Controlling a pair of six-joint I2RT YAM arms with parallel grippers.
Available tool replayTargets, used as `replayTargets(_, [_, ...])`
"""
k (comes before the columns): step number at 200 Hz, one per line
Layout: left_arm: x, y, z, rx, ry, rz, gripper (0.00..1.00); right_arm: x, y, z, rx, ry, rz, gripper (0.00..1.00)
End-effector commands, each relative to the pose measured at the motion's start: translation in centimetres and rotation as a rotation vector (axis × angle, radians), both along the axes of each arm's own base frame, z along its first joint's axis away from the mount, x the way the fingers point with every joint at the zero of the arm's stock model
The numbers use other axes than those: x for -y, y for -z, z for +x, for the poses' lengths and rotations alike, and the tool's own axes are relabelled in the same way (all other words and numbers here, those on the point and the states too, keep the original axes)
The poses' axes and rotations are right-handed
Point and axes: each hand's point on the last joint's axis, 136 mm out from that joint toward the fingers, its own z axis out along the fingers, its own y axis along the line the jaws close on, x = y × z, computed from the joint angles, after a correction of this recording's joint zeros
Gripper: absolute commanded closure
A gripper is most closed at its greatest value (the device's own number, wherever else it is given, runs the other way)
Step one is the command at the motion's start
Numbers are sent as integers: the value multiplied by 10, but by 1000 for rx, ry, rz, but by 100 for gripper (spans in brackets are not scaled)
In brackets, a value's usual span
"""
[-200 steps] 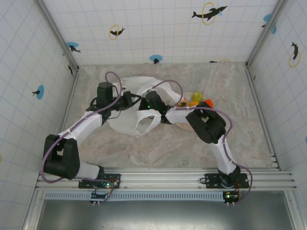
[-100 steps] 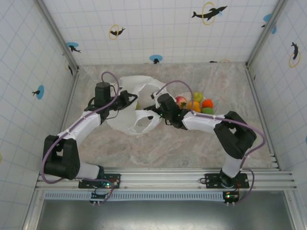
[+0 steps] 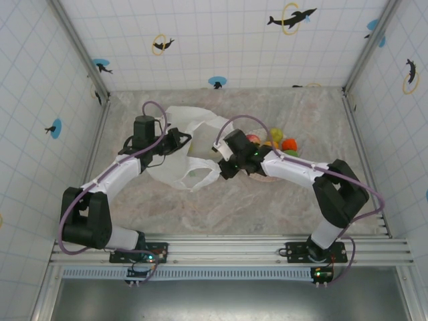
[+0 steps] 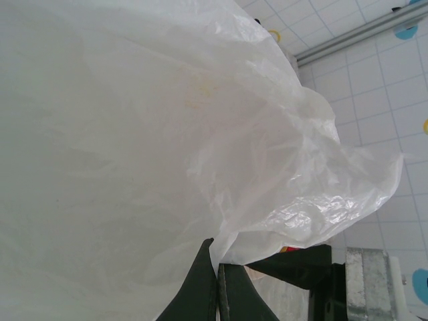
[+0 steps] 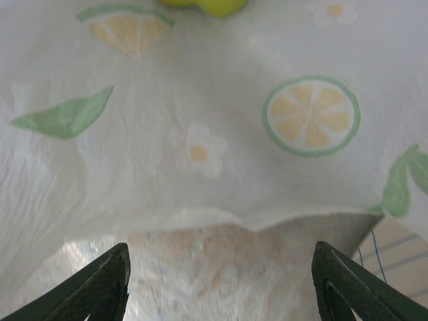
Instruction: Place the fruits into the plastic bag
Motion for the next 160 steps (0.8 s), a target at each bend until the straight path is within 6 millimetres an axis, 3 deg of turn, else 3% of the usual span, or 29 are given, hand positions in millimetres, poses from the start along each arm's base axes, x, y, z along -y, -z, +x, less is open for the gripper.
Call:
replayTargets(1, [-3, 3, 4, -1, -9, 19, 100, 11, -30, -15, 15, -76, 20, 27])
replayTargets(38, [-4, 5, 4, -12, -11, 16, 100, 30, -62, -20, 42, -71, 79, 26])
replayTargets(89, [-6, 3, 5, -8, -15, 13, 100, 89, -92, 12, 112, 180, 46, 21])
replayTargets(125, [-6, 4, 5, -14, -17, 9, 100, 132, -78, 34, 60, 368, -51, 14])
replayTargets(148, [-6, 5, 5, -17, -16, 8, 100, 135, -62, 36, 5, 378, -106, 1])
replayTargets(160, [-5, 5, 5, -19, -15, 7, 100, 132, -53, 38, -22, 374, -126, 1])
